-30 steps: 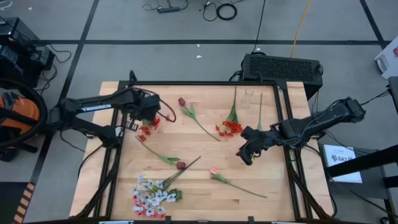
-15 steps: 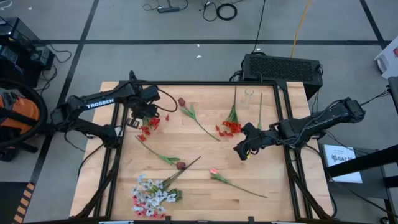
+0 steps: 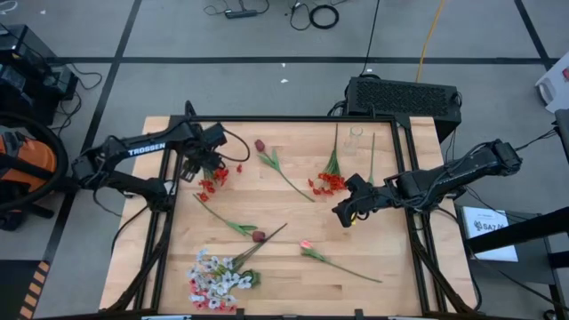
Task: Sort flowers into vase by color
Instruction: Put the left orange flowers into the transparent vase
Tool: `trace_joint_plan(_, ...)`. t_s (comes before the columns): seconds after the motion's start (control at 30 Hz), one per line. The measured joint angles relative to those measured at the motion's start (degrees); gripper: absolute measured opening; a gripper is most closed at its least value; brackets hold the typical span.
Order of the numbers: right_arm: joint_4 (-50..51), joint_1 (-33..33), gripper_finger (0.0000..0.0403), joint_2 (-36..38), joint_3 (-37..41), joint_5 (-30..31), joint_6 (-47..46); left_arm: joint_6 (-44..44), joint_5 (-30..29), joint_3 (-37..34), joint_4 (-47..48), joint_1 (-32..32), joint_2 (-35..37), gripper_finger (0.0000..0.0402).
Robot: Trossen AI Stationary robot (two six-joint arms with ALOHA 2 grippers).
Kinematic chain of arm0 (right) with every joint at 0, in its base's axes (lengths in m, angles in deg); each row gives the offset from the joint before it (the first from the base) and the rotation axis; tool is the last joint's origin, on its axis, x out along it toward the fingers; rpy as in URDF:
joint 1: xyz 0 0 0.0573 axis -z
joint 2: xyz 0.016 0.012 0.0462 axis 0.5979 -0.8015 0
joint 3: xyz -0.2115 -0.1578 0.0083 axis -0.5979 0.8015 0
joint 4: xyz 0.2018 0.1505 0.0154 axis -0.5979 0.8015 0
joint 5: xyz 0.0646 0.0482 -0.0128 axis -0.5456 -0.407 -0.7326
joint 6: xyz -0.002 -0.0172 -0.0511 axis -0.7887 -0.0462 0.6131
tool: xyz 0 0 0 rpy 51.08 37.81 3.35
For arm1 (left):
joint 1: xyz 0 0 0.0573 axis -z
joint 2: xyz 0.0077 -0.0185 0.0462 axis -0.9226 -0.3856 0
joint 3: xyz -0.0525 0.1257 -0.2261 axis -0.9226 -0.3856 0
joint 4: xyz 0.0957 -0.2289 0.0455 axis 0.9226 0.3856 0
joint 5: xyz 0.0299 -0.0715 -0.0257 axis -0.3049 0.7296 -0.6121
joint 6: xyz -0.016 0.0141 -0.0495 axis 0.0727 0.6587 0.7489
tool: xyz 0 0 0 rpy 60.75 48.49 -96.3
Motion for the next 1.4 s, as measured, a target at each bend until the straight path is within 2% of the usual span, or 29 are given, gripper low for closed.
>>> trace_joint_plan(0.27,0.0,0.0,0.0161,0.0,0.0,0.4,0.5,-4.3,0.1,-6.0,-10.1,-0.1,0.0,0.0191)
trace_joint_plan(0.47,-0.1,0.0,0.0161,0.0,0.0,1.2,0.8,-8.4,-0.5,-7.8,-15.0,-0.2,-0.4,0.0191)
trace_joint_plan(0.7,-0.3,0.0,0.0161,0.0,0.0,1.2,0.7,-10.4,-0.9,-7.8,-15.1,-0.2,-6.5,0.0191)
trace_joint_plan(0.9,-0.3,0.0,0.0161,0.0,0.0,1.4,0.6,-9.8,-1.1,-7.7,-21.1,-0.2,-12.9,0.0190)
trace_joint_plan(1.03,-0.3,0.0,0.0161,0.0,0.0,2.2,0.6,-9.2,-1.4,-7.5,-21.5,-0.1,-15.5,0.0149)
trace_joint_plan(1.2,-0.3,0.0,0.0161,0.0,0.0,4.5,0.6,-9.2,-1.4,-7.4,-20.6,-0.1,-14.9,0.0031)
trace_joint_plan(1.23,-0.3,0.0,0.0161,0.0,0.0,4.9,0.6,-9.1,-1.4,-7.1,-20.4,0.1,-14.3,0.0018)
trace_joint_plan(1.4,-0.5,0.0,0.0161,0.0,0.0,5.7,-0.2,-3.8,-0.9,-4.8,-18.8,1.7,-8.2,0.0009)
